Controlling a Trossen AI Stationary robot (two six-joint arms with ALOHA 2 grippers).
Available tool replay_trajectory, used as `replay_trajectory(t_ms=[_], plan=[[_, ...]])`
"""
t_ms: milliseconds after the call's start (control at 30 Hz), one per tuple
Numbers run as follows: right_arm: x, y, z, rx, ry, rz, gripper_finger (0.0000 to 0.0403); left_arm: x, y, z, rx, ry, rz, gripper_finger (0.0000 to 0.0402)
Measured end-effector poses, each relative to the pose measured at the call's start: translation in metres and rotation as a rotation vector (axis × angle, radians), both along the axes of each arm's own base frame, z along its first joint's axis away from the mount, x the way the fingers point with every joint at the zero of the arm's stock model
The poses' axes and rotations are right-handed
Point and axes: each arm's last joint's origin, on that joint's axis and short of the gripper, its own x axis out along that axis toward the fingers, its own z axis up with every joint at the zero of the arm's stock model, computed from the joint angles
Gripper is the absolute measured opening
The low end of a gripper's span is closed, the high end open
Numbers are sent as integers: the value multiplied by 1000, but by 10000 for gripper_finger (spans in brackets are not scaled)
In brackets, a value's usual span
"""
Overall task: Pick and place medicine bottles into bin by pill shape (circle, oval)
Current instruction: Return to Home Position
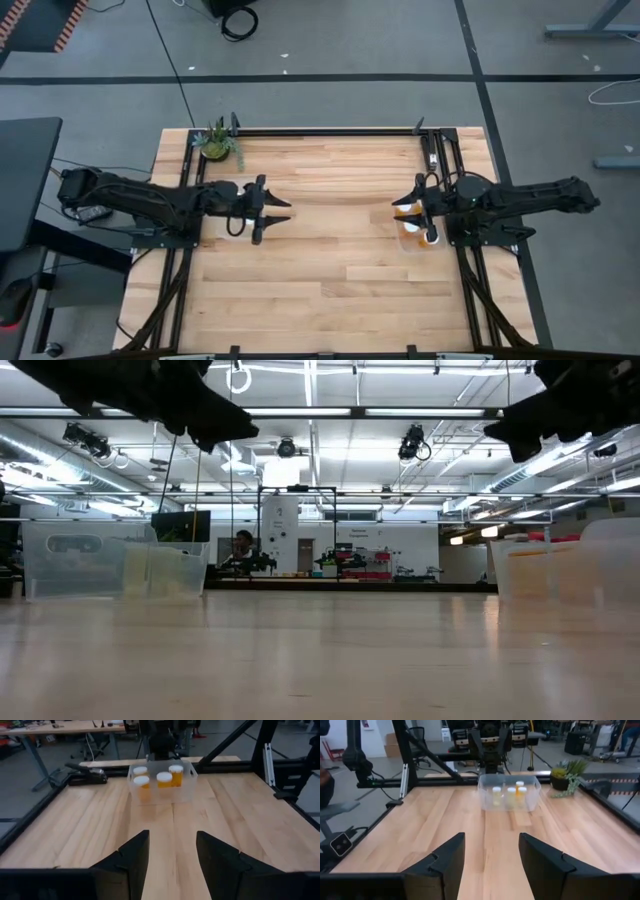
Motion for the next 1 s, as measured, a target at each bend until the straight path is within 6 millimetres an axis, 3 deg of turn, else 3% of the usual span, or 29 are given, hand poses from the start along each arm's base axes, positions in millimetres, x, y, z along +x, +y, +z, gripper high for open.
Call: replay_trajectory(t_ms=[133,300,733,1000], plan=[[1,0,-18,43,25,-7,193,-7,1,-22,-32,24,31,172],[1,0,-31,86,35,-15,193,-17,1,-32,-61,7,46,172],[-6,0,-8,21,-1,-4,193,-60,4,-13,-55,-85,92,172],[-12,0,-15,33,-7,-6,193,-78,5,-7,-54,-103,118,171]])
